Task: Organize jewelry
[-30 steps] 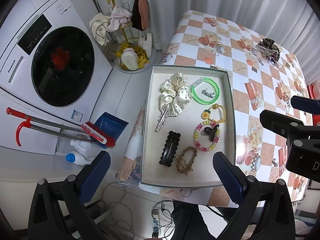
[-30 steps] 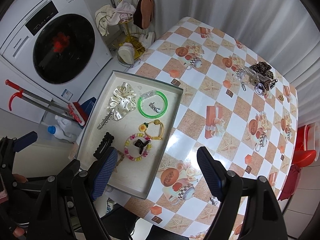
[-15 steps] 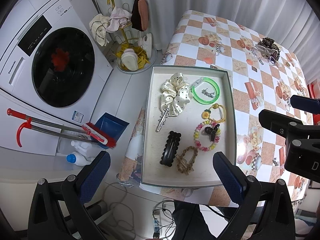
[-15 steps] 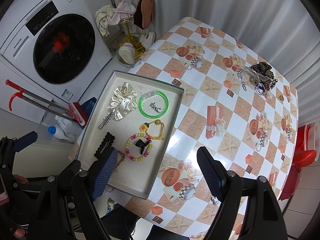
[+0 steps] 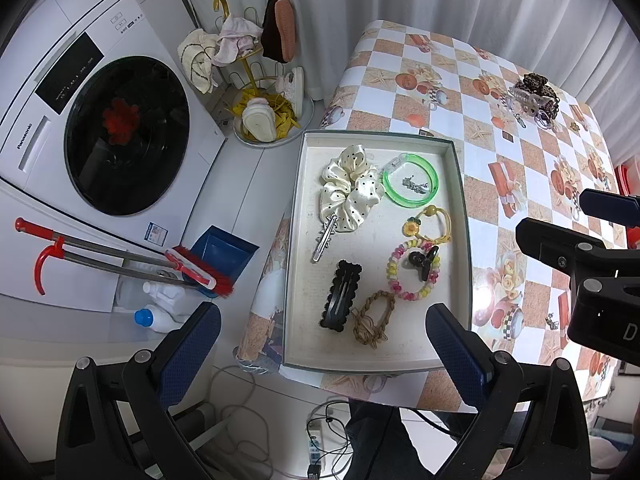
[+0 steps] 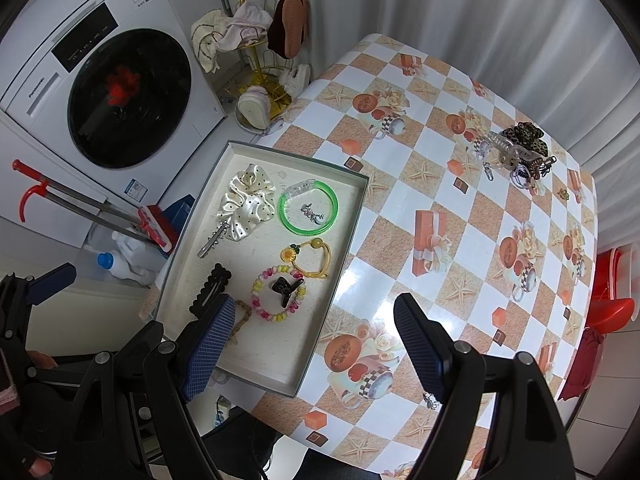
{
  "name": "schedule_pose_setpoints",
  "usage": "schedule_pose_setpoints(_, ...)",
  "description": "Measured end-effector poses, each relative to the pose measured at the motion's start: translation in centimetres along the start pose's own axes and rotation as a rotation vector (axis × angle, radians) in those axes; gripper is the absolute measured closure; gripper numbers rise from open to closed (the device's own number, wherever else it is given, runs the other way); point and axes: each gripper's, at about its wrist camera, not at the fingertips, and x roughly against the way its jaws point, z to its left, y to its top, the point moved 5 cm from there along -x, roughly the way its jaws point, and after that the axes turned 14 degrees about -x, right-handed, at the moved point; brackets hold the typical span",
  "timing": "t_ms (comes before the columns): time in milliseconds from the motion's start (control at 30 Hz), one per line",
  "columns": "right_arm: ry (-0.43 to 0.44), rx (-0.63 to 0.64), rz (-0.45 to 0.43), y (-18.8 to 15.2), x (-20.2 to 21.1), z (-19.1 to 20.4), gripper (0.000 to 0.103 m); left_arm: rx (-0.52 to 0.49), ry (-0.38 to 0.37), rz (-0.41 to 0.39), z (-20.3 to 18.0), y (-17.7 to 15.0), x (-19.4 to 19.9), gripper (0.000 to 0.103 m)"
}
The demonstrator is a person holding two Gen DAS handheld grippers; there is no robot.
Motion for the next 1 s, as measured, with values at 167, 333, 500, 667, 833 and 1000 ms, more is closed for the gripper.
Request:
schedule_pose_setpoints(167,0.000,0.000,0.000,-0.04,0.03,0.01,0.019,0.001,0.000,0.001,-0.04,-0.04,0.00,0.000)
schedule_pose_setpoints(333,0.000,-0.001,0.000,-0.07,0.04,0.01,0.019,0.000,0.002,0.000,0.00,-0.04,0.03,0.000)
schedule_pose_setpoints(500,0.000,0.000,-0.001,-0.09,0.05,0.00,0.019,0.000,0.002,0.000,-0.05,-0.06,0.05,0.000)
schedule_pose_setpoints(667,0.001,-0.001,-0.001,-0.12,0.06,0.02,0.019,0.000,0.004,0.001,0.00,-0.07,0.05,0.000)
schedule_pose_setpoints(833,0.001,-0.001,-0.001,-0.15,0.08,0.03,0.019,0.001,0.006,0.002,0.39,-0.19,0.04,0.000)
schedule_pose_setpoints(1000,0.001,-0.001,-0.001,-0.17,0.09,0.02,0.019,0.000,0.006,0.003,0.48,-0.18,0.01,0.000)
